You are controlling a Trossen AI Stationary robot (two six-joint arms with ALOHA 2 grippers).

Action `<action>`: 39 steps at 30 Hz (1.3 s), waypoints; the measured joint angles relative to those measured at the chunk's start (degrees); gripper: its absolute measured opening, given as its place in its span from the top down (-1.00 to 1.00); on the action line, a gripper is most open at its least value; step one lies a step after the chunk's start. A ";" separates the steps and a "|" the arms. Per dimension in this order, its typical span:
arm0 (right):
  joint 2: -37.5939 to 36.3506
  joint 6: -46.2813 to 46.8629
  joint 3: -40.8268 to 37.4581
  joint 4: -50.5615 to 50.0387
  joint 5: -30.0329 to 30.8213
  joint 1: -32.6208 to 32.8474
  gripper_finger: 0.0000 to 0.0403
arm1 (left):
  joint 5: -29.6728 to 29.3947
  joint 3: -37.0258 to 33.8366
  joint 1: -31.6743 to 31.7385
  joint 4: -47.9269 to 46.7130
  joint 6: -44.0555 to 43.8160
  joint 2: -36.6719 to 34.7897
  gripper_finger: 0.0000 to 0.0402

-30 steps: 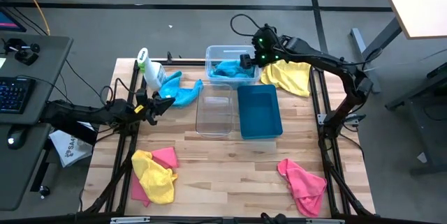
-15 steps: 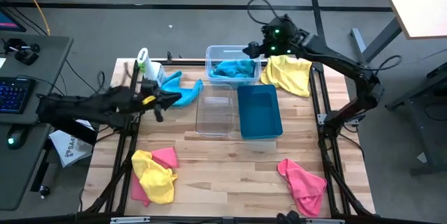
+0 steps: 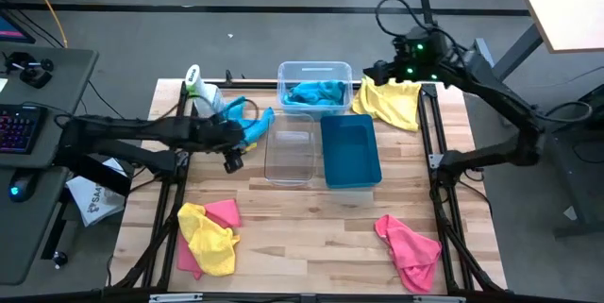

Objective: Sort microfiber towel by color & place in baskets
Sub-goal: Put the blue towel into the top transparent bin

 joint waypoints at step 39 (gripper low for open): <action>-2.82 1.57 -0.07 -4.27 5.25 4.37 -0.62 | 9.12 6.23 20.77 -1.45 15.61 21.86 0.98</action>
